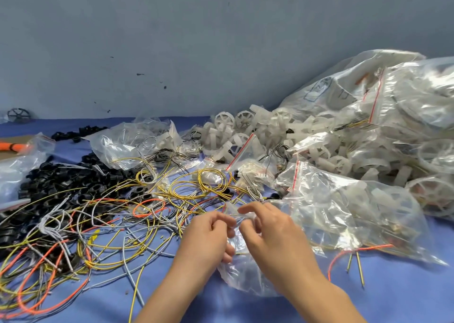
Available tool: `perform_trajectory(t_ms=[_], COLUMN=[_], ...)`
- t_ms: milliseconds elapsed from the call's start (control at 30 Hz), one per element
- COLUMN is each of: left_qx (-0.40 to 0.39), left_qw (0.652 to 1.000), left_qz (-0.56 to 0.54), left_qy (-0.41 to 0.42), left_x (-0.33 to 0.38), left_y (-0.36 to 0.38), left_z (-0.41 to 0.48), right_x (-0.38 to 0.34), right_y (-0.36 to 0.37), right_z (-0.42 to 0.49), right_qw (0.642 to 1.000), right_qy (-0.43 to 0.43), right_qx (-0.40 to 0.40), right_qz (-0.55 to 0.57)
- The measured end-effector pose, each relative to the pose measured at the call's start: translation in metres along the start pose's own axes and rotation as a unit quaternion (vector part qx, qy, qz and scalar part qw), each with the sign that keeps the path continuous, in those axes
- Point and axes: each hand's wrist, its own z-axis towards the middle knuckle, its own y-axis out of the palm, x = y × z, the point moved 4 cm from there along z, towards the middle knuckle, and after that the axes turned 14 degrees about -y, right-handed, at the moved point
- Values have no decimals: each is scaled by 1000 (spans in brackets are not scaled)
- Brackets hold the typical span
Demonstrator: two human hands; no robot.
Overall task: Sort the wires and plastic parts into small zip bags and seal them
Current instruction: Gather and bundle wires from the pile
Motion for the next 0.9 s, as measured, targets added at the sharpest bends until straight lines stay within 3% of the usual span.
perform_trajectory(t_ms=[133, 367, 500, 733, 833, 900], left_qx=[90, 155, 217, 176, 223, 281], left_qw=[992, 981, 947, 902, 906, 917], left_qz=[-9, -18, 150, 389, 351, 260], left_qy=[87, 114, 183, 72, 77, 109], left_x=[15, 42, 77, 98, 98, 103], left_y=[-11, -2, 14, 26, 18, 3], left_z=[7, 55, 110, 205, 210, 197], right_x=[11, 28, 45, 52, 51, 50], right_y=[-1, -11, -9, 6, 10, 12], right_z=[10, 37, 62, 80, 86, 90], right_qw=[1000, 997, 990, 985, 980, 975], right_qy=[11, -6, 17, 17, 19, 28], right_qx=[-18, 33, 44, 65, 67, 69], right_qz=[-6, 67, 130, 161, 185, 209])
